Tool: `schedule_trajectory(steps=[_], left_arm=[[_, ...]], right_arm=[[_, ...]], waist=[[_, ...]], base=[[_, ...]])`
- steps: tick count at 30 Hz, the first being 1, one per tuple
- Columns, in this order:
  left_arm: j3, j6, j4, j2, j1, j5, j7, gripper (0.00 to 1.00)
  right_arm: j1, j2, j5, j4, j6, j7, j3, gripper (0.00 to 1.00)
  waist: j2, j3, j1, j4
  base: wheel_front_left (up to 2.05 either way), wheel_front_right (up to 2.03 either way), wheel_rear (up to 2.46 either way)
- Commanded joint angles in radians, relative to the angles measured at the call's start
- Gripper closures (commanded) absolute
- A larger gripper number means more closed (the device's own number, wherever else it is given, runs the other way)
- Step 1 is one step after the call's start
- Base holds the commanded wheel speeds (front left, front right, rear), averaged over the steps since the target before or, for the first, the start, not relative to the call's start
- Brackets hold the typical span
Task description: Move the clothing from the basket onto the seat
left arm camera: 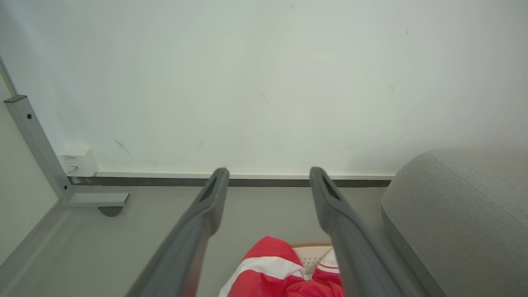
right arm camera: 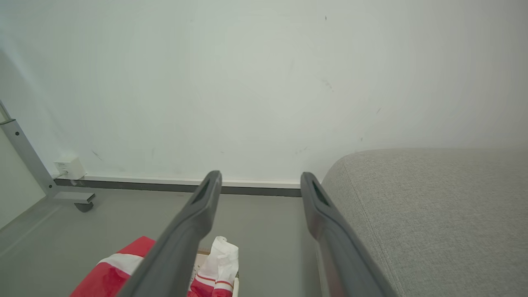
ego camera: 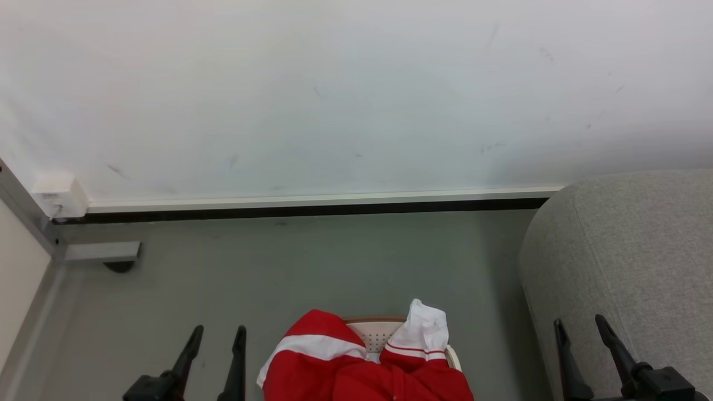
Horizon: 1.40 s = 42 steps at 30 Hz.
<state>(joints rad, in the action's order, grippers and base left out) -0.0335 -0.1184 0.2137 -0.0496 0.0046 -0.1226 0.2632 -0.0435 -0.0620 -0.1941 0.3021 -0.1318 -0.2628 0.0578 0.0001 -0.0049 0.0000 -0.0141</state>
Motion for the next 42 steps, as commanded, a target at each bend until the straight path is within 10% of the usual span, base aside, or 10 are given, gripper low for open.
schedule_trajectory(steps=[1,19,42], left_arm=[[0.003,-0.001,0.000,-0.004,0.007,0.018,0.002,0.00],[-0.017,-0.010,0.010,-0.002,-0.022,-0.047,0.002,0.00],[-0.428,-0.010,0.539,-0.019,-0.689,-0.180,-0.007,0.00]], right_arm=[[-0.005,-0.004,0.006,0.003,0.002,-0.003,0.000,0.00],[-0.023,-0.004,-0.021,-0.019,0.002,-0.002,0.004,0.00],[-0.303,-0.030,0.037,-0.234,0.002,-0.002,-0.018,0.00]], waist=[[-0.0001,0.000,0.0000,0.000],[-0.0001,0.039,0.0000,-0.030],[-0.0001,0.602,0.0000,-0.136]], base=[[0.00,0.00,0.00],[0.00,0.00,0.00],[0.00,0.00,0.00]])
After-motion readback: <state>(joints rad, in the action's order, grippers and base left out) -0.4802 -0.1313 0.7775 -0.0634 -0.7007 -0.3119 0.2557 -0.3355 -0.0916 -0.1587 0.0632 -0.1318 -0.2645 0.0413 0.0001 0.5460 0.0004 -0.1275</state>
